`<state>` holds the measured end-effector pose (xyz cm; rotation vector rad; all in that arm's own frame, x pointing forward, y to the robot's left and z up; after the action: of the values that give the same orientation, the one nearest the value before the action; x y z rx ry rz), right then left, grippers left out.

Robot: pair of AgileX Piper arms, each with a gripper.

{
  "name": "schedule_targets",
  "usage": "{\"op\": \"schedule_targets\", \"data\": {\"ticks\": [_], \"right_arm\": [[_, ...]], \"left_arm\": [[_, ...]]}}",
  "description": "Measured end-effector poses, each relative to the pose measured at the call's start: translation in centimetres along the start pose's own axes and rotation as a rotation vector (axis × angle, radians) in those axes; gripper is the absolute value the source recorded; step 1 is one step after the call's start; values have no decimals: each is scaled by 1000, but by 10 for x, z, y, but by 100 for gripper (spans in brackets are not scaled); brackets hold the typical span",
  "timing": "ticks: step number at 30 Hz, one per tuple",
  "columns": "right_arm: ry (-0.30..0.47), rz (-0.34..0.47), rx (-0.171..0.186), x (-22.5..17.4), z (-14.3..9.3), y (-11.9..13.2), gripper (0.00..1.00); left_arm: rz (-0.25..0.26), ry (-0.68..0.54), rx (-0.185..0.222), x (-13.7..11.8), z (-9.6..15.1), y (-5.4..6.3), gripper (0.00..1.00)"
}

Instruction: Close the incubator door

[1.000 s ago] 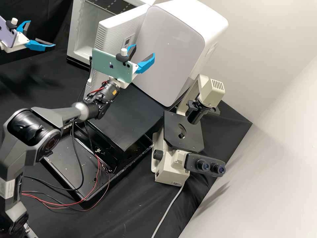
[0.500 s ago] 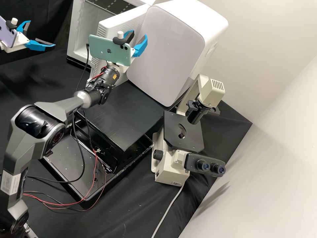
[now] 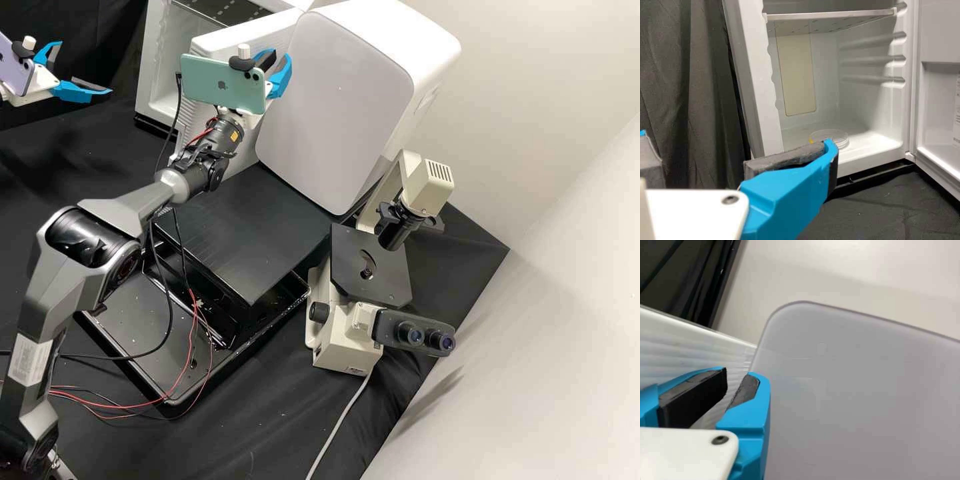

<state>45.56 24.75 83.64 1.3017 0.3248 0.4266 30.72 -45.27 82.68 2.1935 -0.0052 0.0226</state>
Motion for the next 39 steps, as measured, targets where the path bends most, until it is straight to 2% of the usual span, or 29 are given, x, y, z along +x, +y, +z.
{"op": "schedule_targets", "data": {"ticks": [8,12,17,24,35,39], "right_arm": [[11,-39,17,11,-14,-7,0],[15,-66,42,16,-22,-11,0],[36,-90,55,23,-34,-15,0],[111,-66,30,36,-46,-13,0],[123,-42,64,52,-51,-3,0],[131,-46,59,54,-51,-5,0]], "left_arm": [[0,0,0,0,0,0,100],[0,0,0,0,0,0,100],[0,0,0,0,0,0,100],[0,0,0,0,0,0,100],[0,0,0,0,0,0,100],[0,0,0,0,0,0,100]]}}
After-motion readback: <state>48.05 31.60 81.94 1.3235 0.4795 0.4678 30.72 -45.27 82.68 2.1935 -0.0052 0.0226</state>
